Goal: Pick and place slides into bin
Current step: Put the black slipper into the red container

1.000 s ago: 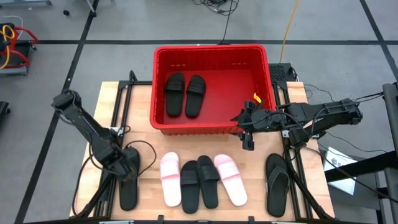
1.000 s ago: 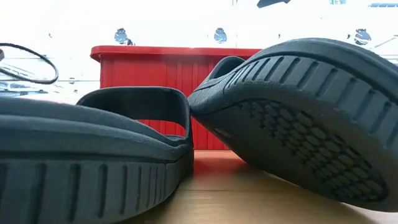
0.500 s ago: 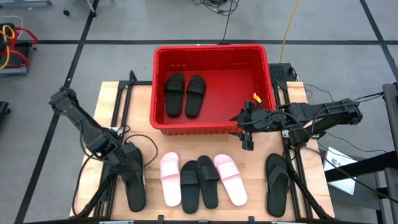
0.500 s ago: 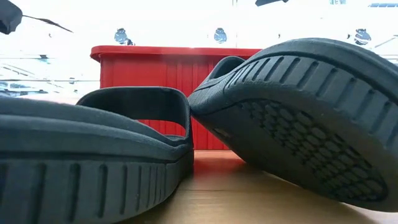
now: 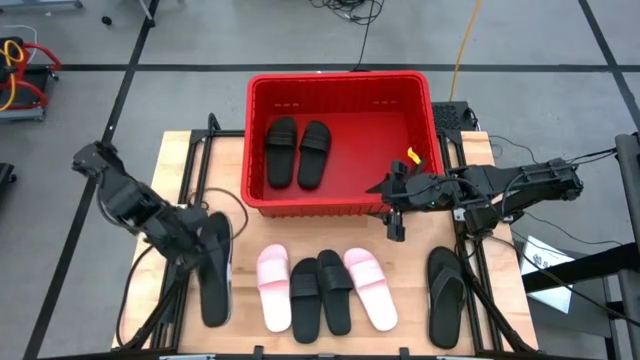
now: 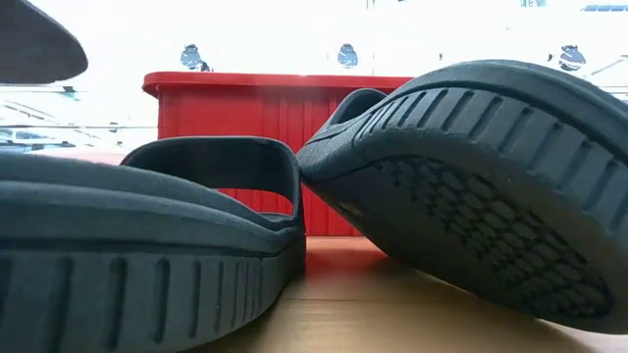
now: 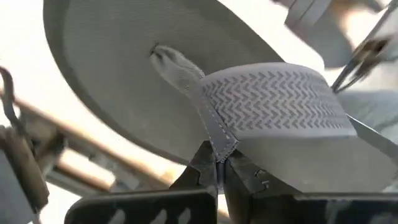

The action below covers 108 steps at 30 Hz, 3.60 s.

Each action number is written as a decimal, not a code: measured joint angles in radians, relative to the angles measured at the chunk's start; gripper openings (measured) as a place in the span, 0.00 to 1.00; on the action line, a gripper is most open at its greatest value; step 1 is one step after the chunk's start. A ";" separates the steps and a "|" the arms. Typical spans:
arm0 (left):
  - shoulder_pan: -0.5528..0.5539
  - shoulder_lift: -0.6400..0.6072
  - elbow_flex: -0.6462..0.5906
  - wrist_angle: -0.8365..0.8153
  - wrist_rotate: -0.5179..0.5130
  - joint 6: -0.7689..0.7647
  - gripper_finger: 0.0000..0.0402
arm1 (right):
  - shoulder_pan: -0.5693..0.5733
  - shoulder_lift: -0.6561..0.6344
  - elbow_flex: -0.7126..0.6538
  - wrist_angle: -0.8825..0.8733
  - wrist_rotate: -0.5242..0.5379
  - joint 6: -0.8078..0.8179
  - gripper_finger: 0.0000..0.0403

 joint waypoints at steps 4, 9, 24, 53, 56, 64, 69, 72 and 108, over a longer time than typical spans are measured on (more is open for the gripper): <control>0.029 0.000 0.117 -0.015 -0.129 0.075 0.00 | 0.000 0.000 0.000 0.024 0.003 -0.007 0.58; 0.088 0.003 0.220 -0.013 -0.297 0.232 0.00 | -0.004 0.000 0.000 0.062 0.073 -0.064 0.58; 0.387 0.122 0.263 0.183 -0.761 0.857 0.00 | -0.135 0.007 0.000 0.379 0.071 -0.236 0.58; 0.690 0.424 0.263 1.130 -0.815 1.803 0.00 | -0.328 0.117 0.000 0.779 -0.001 -0.156 0.58; 0.715 0.436 0.263 1.160 -0.818 1.797 0.00 | -0.340 0.114 0.000 0.784 -0.001 -0.153 0.58; 0.775 0.455 0.263 1.179 -0.788 1.792 0.00 | -0.321 0.109 0.000 0.782 -0.169 -0.298 0.58; 0.785 0.455 0.262 1.182 -0.745 1.787 0.00 | -0.325 0.112 0.000 0.778 -0.192 -0.348 0.58; 0.785 0.455 0.262 1.185 -0.732 1.789 0.00 | -0.337 0.119 0.000 0.773 -0.226 -0.358 0.58; 0.724 0.455 0.262 1.223 -0.673 1.739 0.00 | -0.390 0.219 0.001 0.835 -0.269 -0.259 0.12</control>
